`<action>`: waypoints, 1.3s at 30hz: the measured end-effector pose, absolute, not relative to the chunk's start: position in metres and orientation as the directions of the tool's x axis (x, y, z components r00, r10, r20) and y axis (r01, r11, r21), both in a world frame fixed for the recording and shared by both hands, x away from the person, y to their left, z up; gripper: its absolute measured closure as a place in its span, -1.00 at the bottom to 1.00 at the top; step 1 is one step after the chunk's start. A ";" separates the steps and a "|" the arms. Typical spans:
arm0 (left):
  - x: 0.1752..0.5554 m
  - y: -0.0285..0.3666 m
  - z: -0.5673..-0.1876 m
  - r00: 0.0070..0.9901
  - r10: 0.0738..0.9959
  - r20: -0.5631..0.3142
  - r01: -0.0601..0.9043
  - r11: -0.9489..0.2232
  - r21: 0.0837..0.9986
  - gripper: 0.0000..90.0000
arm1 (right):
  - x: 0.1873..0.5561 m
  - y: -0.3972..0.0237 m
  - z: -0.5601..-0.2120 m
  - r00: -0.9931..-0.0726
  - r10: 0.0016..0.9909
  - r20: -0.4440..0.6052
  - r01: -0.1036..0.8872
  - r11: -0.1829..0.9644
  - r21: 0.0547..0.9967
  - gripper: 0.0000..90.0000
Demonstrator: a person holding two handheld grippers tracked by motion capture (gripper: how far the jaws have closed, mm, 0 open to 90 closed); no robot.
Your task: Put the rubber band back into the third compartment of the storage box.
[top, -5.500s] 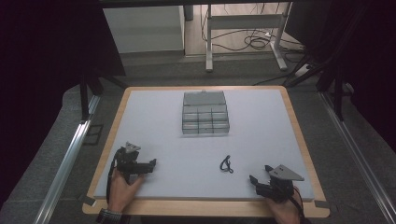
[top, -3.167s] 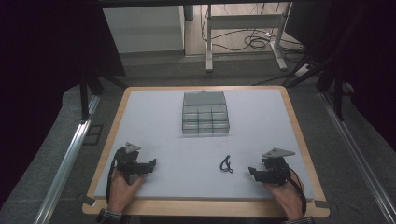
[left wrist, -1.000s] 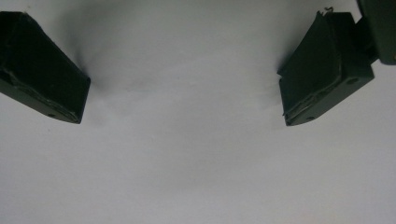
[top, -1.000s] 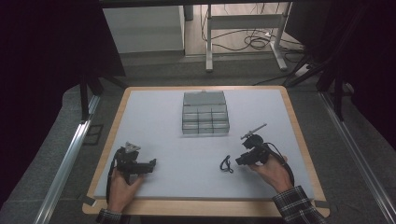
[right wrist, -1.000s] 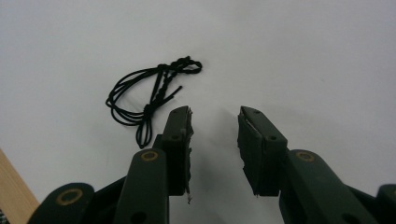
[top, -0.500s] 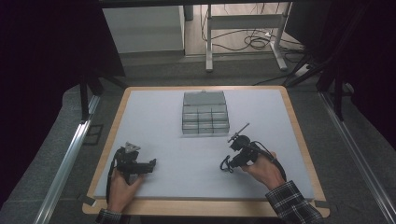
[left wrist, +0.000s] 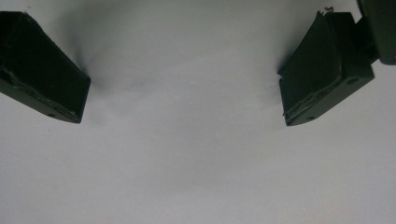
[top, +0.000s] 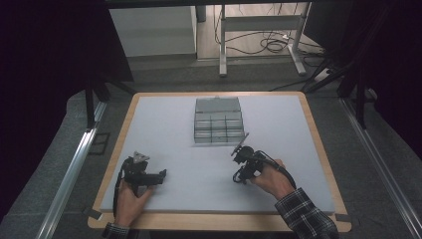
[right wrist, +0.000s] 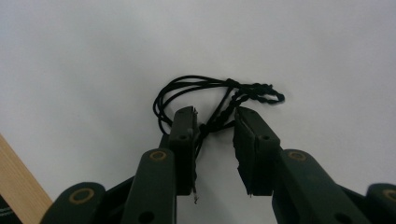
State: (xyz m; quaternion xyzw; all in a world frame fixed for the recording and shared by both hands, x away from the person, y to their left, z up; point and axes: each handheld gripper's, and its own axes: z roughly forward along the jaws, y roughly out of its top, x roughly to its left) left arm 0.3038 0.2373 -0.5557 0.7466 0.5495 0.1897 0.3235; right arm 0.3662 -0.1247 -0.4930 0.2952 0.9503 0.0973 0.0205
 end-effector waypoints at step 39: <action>0.304 0.237 -0.556 0.324 0.943 -0.072 0.698 -0.187 0.692 -0.96 | 0.381 -0.125 -0.472 -0.752 0.651 0.101 0.658 0.735 0.163 0.88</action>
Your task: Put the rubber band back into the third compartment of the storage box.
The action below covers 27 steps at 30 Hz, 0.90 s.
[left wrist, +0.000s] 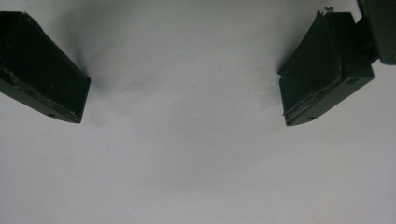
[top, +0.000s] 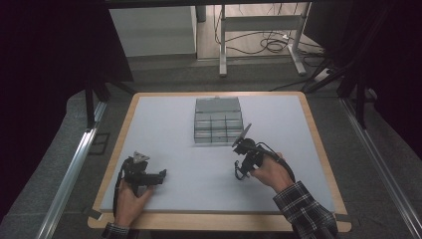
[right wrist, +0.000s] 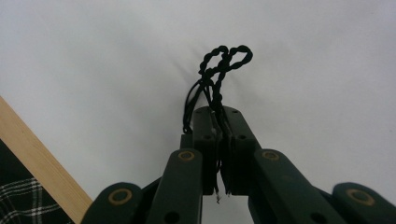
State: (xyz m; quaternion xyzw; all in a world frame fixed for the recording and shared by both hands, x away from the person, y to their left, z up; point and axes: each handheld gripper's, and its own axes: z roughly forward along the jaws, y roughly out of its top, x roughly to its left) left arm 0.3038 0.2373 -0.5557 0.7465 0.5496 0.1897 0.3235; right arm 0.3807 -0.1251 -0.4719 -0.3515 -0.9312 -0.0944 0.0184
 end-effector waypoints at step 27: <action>0.304 0.237 -0.556 0.324 0.943 -0.075 0.697 -0.184 0.693 -0.96 | 0.411 -0.129 -0.441 -0.687 0.717 0.123 0.724 0.658 0.207 0.87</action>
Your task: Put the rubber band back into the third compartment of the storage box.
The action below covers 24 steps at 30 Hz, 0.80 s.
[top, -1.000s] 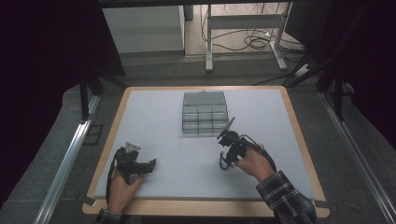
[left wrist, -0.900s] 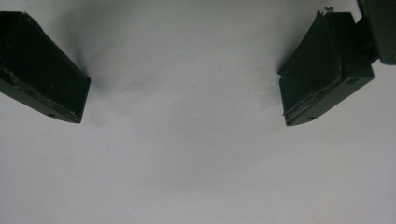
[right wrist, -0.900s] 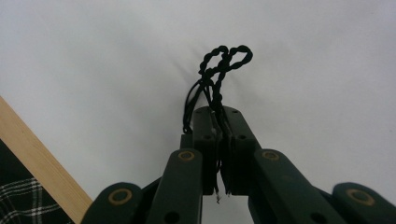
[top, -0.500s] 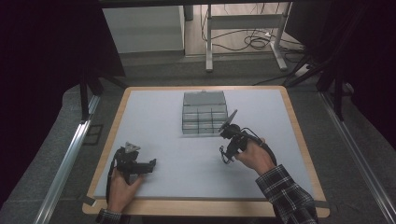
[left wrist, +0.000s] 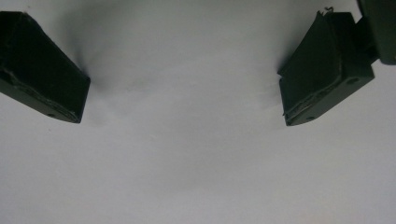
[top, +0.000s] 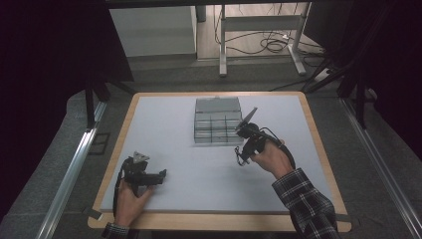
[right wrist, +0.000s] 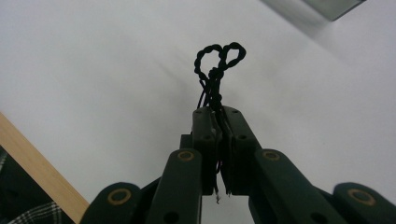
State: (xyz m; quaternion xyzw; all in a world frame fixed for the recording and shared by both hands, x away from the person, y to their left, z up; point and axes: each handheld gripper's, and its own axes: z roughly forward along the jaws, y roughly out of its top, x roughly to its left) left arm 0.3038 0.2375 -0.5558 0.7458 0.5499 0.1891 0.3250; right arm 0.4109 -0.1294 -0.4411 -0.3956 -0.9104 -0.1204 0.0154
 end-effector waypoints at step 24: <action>0.304 0.238 -0.556 0.325 0.943 -0.077 0.697 -0.184 0.693 -0.96 | 0.442 -0.128 -0.415 -0.625 0.765 0.155 0.772 0.578 0.265 0.87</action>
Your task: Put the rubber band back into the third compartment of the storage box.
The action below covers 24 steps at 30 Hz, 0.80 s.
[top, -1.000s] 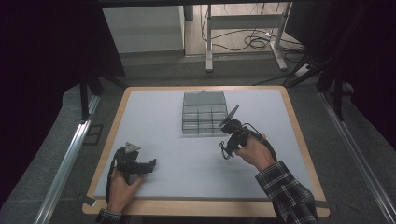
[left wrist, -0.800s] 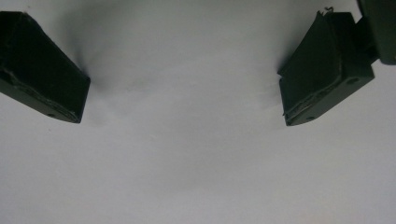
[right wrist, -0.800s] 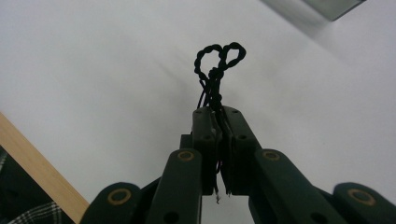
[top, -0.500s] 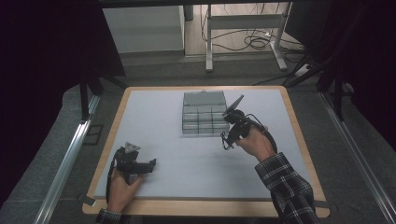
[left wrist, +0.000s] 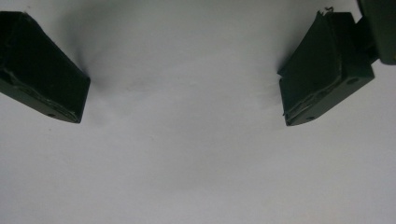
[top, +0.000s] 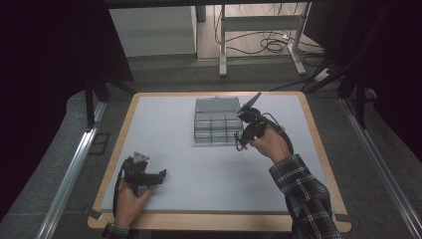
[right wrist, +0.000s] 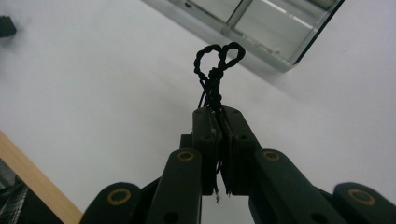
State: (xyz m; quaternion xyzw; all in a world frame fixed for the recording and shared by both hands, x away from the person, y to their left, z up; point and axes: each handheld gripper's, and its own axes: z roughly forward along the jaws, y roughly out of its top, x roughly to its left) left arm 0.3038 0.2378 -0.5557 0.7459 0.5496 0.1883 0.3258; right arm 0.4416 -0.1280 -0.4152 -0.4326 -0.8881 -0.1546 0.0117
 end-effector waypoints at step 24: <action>0.304 0.238 -0.556 0.325 0.942 -0.082 0.697 -0.180 0.694 -0.96 | 0.478 -0.120 -0.421 -0.571 0.810 0.132 0.795 0.506 0.333 0.87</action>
